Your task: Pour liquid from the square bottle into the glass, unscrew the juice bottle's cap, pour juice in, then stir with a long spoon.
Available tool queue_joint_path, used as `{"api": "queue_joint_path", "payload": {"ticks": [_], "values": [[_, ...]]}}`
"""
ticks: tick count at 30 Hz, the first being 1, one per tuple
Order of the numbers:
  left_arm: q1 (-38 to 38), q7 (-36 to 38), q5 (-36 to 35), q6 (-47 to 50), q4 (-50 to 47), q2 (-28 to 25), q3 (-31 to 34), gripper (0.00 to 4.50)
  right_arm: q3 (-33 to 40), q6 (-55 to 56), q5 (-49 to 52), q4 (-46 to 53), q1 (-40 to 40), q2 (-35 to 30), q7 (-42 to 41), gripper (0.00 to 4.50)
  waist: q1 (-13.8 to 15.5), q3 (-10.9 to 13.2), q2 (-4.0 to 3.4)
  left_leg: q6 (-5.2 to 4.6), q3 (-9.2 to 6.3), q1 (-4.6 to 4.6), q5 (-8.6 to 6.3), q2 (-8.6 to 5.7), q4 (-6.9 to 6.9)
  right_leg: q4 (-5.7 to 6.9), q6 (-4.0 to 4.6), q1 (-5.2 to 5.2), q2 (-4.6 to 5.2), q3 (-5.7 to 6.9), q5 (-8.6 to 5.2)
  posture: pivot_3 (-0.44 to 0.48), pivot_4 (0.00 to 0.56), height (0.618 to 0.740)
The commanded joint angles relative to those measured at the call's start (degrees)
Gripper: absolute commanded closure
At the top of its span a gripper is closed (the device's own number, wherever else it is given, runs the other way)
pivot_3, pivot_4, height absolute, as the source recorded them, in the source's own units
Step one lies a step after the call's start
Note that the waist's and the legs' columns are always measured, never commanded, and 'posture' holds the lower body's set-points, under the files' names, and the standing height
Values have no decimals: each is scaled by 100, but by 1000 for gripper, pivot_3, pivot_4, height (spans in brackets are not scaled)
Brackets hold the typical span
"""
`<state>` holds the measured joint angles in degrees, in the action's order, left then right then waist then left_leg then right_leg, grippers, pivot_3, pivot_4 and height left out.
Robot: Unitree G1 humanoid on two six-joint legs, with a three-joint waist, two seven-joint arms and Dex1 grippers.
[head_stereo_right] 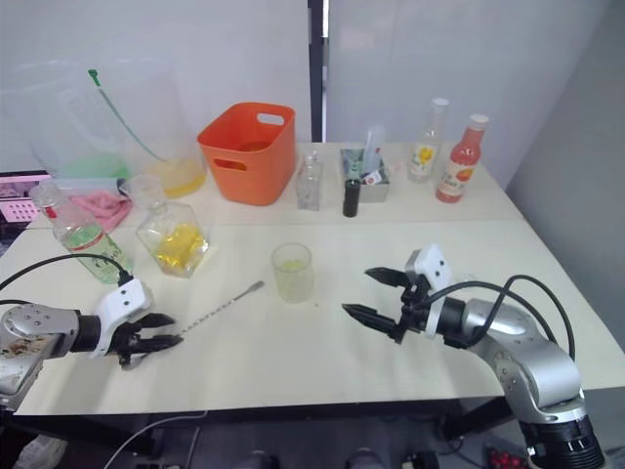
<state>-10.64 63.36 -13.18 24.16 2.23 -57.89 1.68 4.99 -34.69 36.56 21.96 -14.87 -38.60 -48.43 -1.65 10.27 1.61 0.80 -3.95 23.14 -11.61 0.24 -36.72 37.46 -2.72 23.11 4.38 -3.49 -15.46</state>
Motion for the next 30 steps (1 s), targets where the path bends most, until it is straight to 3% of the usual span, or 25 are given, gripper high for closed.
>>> {"api": "queue_joint_path", "payload": {"ticks": [1, 3, 4, 11, 20, 26, 30], "values": [[237, 98, 128, -36, 43, 38, -197, 3730, 92, 131, 14, 198, -2, -5, -7, 0, -17, -3, -5, 0, 1, -1, 0, -1, 0, 5, 0, 0, 1, -1, 0, 0, 150, 740], [216, -23, -42, 16, -121, 161, 6, 4399, 128, 84, 116, 254, 17, 16, -31, 0, -32, -4, -8, 0, 1, -1, 0, -1, 0, 6, 0, 1, 1, -2, 0, 0, 150, 740], [224, -39, -120, 34, -210, 197, 110, 4486, 136, 70, 139, 283, 27, 12, -37, 0, -31, -4, -8, 0, 1, -1, 0, -1, 0, 7, 0, 1, 2, -3, 0, 0, 150, 740], [301, -484, -339, 290, -481, 433, 646, 4486, 70, 88, 96, 232, -5, -86, -209, 0, -11, -4, -7, 0, 1, 3, 0, -5, -2, 9, -1, 4, 4, -4, -1, 0, 150, 740], [-188, -1315, -1506, 801, -1361, 1271, 1846, 4486, 150, -198, 454, -130, -564, 49, -332, 0, 4, 4, 7, 0, -2, 6, 0, -2, -8, 13, 0, 7, 2, -4, 0, 0, 150, 740], [-729, -1736, -2175, 937, -2054, 1678, 1985, 4486, 350, -606, 970, -294, -959, 267, -33, 0, 31, 3, 8, 0, -3, 6, 0, -5, -9, 15, 0, 6, 3, -5, 0, 0, 150, 740], [-1090, -1844, -2527, 1067, -2390, 1840, 1780, 4486, 763, -1163, 1917, -500, -1447, 853, 812, 0, 40, 5, 10, 1, -4, 7, 0, -6, -11, 16, 0, 6, 3, -5, 1, 0, 150, 740]]}}
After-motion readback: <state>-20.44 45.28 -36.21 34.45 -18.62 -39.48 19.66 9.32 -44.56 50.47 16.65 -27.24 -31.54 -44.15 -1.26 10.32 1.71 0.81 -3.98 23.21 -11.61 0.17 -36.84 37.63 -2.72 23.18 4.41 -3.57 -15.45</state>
